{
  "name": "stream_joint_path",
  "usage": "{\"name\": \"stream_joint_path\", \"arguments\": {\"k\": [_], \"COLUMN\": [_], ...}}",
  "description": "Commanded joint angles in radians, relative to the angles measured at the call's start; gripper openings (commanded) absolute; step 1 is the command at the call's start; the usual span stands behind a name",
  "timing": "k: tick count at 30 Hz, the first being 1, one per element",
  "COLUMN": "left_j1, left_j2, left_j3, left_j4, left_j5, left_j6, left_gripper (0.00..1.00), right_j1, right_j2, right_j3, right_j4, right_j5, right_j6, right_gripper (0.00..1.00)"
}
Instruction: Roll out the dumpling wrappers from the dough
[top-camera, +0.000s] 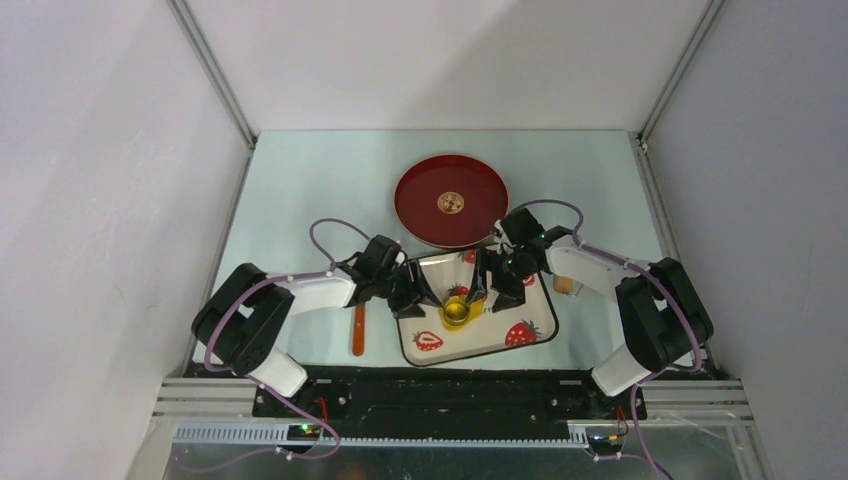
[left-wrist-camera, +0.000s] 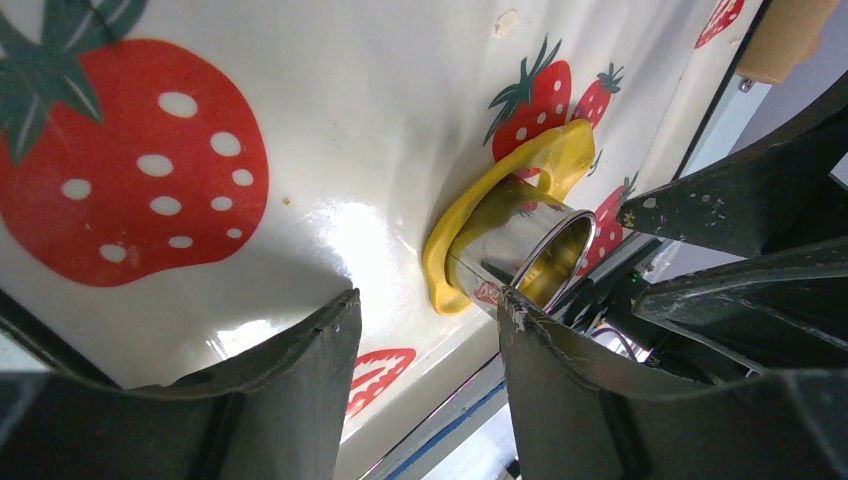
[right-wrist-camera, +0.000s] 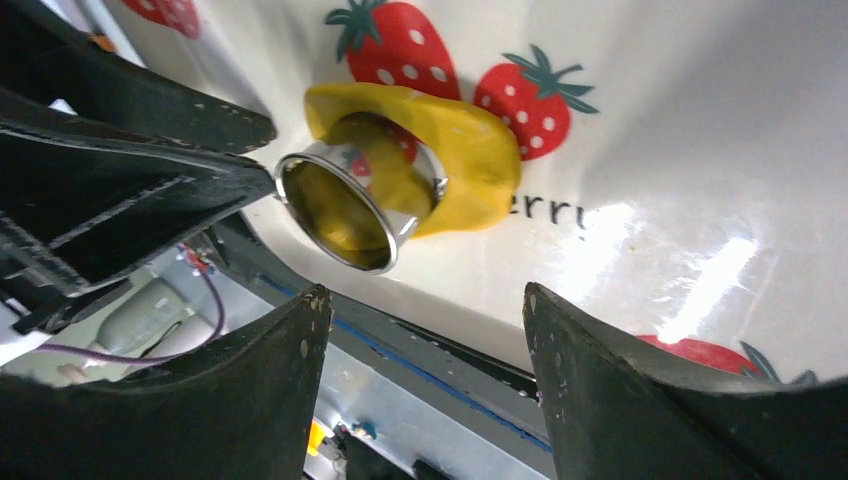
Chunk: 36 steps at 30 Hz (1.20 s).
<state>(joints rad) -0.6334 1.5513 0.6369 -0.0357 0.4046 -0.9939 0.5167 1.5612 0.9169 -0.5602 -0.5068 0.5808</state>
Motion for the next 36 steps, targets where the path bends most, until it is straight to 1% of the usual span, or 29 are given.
{"name": "stream_joint_path", "arguments": {"k": [1, 3, 7, 11, 12, 16, 22, 26, 36], "left_j1": [-0.002, 0.000, -0.001, -0.002, -0.001, -0.001, -0.001, -0.002, -0.002], "left_j2": [0.052, 0.051, 0.052, 0.052, 0.052, 0.053, 0.058, 0.058, 0.064], "left_j3": [-0.036, -0.036, -0.035, -0.035, -0.034, -0.035, -0.033, -0.033, -0.032], "left_j4": [-0.126, -0.126, -0.125, -0.126, -0.126, -0.127, -0.126, -0.126, -0.126], "left_j5": [-0.123, -0.122, -0.122, -0.121, -0.121, -0.119, -0.116, -0.116, -0.116], "left_j6": [0.055, 0.055, 0.056, 0.057, 0.057, 0.058, 0.061, 0.060, 0.060], "left_gripper": [0.61, 0.61, 0.61, 0.61, 0.61, 0.61, 0.61, 0.60, 0.57], "right_j1": [0.010, 0.008, -0.017, -0.045, -0.048, -0.056, -0.031, -0.037, -0.051], "right_j2": [-0.007, -0.019, -0.039, -0.018, -0.003, 0.053, 0.138, 0.183, 0.285], "right_j3": [0.029, 0.027, 0.028, 0.028, 0.027, 0.029, 0.073, 0.110, 0.205], "right_j4": [-0.065, -0.063, -0.044, -0.029, -0.019, 0.005, 0.006, 0.010, -0.020], "right_j5": [0.091, 0.099, 0.090, 0.093, 0.092, 0.103, 0.119, 0.112, 0.102], "right_j6": [-0.047, -0.048, -0.037, -0.045, -0.047, -0.056, -0.094, -0.108, -0.151], "right_gripper": [0.76, 0.77, 0.77, 0.72, 0.68, 0.62, 0.61, 0.60, 0.51]}}
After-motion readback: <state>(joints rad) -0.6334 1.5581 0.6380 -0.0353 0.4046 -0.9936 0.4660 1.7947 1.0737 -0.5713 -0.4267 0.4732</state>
